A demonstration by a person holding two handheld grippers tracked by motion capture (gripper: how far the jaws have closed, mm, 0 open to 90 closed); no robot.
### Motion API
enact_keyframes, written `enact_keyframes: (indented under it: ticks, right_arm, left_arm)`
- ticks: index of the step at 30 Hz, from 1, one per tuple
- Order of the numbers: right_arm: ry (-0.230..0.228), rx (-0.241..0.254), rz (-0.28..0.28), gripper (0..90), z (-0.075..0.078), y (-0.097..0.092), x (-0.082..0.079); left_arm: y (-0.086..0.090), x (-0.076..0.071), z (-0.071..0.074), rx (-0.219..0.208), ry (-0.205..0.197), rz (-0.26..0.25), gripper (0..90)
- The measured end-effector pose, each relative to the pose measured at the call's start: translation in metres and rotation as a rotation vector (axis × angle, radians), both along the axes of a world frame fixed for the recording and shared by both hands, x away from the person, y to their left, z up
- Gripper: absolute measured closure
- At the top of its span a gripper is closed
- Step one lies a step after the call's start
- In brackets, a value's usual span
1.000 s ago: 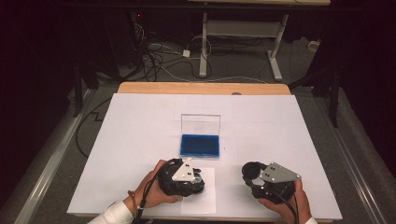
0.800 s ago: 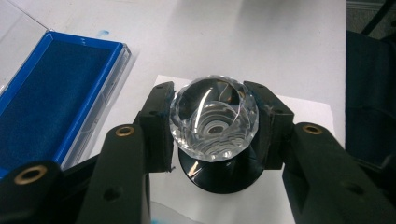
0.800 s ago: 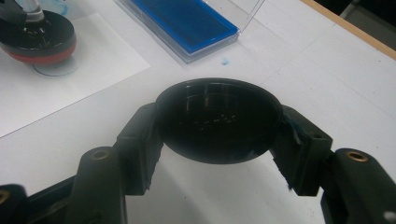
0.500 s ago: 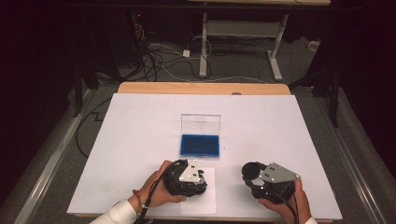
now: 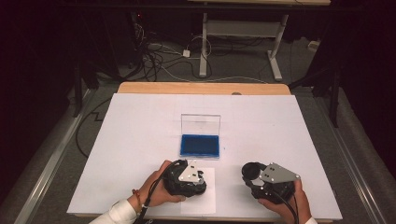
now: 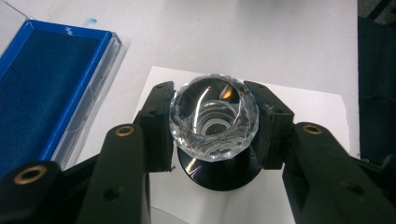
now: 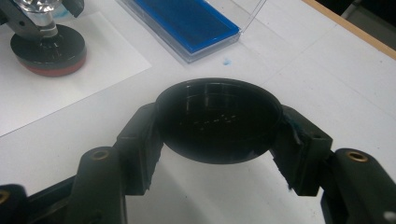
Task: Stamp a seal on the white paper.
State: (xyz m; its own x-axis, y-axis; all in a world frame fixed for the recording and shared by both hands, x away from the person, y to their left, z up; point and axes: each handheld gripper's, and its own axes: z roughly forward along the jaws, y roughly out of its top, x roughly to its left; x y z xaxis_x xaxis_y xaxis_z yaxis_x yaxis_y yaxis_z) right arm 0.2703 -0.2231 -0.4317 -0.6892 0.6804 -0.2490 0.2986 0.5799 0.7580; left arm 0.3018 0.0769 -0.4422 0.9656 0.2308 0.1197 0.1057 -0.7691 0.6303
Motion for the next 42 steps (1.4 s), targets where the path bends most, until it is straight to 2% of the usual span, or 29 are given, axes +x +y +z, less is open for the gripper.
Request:
enact_keyframes:
  ticks: [8, 22, 27, 32, 40, 42]
  right_arm:
    - [-0.004, 0.006, -0.001, 38.6, 0.0005, 0.0004, -0.0006]
    - [-0.009, 0.003, 0.004, 38.6, 0.001, -0.0002, -0.0007]
    - [-0.034, 0.018, 0.014, 38.6, 0.0033, 0.0006, -0.0032]
    - [-0.029, 0.013, 0.019, 38.6, 0.0026, 0.0004, -0.003]
    - [-0.026, 0.014, 0.019, 38.6, 0.0019, 0.0006, -0.0027]
    - [-0.026, 0.026, 0.031, 38.6, 0.002, 0.0003, -0.0028]
  left_arm:
    - [-0.0011, -0.0025, -0.0003, 0.008, -0.008, 0.008, 54.7]
    - [0.0004, -0.0005, -0.0012, -0.002, 0.006, 0.004, 54.7]
    - [0.0014, -0.0003, -0.0015, -0.003, 0.009, -0.001, 54.7]
    - [0.0009, -0.0025, -0.0014, 0.004, -0.002, -0.001, 54.7]
    - [0.0046, -0.0003, -0.002, -0.009, 0.014, -0.009, 54.7]
    - [0.0051, -0.0003, -0.0018, -0.006, 0.012, -0.012, 54.7]
